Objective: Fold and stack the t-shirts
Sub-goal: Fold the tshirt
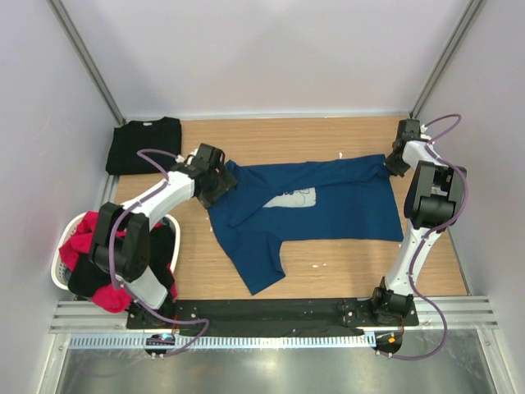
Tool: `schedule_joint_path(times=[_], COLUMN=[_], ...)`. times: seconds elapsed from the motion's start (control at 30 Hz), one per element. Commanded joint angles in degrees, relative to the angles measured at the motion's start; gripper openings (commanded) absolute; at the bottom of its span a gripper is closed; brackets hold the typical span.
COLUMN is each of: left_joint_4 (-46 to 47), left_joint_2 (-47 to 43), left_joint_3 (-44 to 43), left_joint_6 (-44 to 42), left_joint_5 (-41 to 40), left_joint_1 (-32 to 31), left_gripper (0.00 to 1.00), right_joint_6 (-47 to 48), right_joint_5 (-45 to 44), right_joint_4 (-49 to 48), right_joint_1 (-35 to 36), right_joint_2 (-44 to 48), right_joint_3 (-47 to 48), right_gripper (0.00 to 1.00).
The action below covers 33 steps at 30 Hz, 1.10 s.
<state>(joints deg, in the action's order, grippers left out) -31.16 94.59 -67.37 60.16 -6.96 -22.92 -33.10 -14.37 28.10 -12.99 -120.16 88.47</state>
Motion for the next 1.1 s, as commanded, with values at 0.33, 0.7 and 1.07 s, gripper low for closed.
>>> schedule_joint_path(times=[0.33, 0.7, 1.07], left_joint_4=[1.27, 1.62, 1.37], left_joint_2=[1.12, 1.74, 2.36], left_joint_3=[6.20, 7.17, 7.61], left_joint_6=[4.70, 4.09, 1.54], left_joint_5=[8.44, 8.45, 8.81], left_joint_1=[-2.48, -2.40, -2.40], left_gripper=[0.68, 0.61, 0.52], right_joint_6=[1.11, 1.02, 1.46], right_joint_5=[2.59, 3.12, 1.98], right_joint_4=[-3.14, -3.49, -3.22], right_joint_1=[-1.60, -1.60, -1.60], right_joint_2=[4.76, 4.58, 3.79], right_joint_3=[-1.63, -1.28, -0.75], right_gripper=[0.01, 0.01, 0.01])
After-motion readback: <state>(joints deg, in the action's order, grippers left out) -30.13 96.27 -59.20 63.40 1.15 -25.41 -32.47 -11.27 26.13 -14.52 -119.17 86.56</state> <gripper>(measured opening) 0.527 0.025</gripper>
